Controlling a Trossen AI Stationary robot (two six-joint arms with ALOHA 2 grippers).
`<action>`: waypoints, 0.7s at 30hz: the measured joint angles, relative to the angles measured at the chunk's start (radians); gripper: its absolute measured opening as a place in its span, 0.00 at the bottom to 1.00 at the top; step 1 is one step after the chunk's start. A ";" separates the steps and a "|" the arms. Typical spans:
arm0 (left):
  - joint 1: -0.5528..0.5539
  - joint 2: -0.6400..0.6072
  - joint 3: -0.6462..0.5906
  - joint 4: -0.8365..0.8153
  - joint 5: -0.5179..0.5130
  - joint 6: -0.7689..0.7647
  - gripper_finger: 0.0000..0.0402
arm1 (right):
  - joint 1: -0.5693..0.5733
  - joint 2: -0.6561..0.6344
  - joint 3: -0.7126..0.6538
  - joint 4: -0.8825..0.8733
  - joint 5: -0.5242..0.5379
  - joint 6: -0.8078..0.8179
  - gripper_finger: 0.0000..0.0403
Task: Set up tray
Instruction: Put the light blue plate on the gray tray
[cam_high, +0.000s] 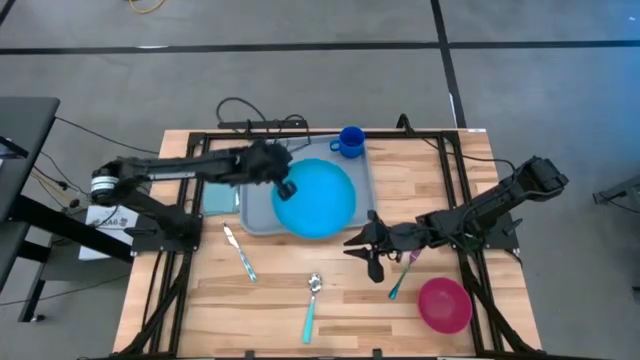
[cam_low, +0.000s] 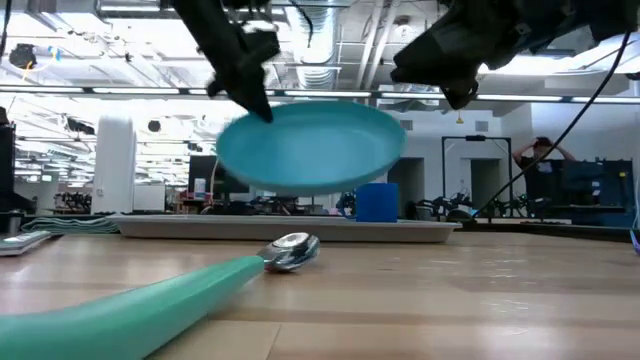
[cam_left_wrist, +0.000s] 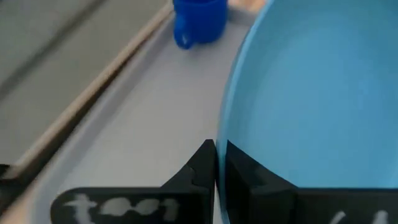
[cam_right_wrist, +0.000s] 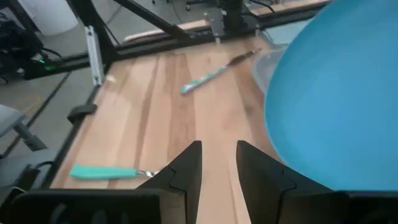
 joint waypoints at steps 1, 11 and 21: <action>0.025 0.022 0.000 0.001 0.031 0.001 0.00 | -0.007 0.000 0.000 0.000 0.000 0.000 0.23; 0.134 0.259 -0.001 0.138 0.153 0.012 0.00 | -0.029 0.000 0.000 -0.075 0.000 0.010 0.23; 0.234 0.295 -0.001 0.235 0.157 0.033 0.00 | -0.036 0.000 0.000 -0.104 -0.003 0.010 0.23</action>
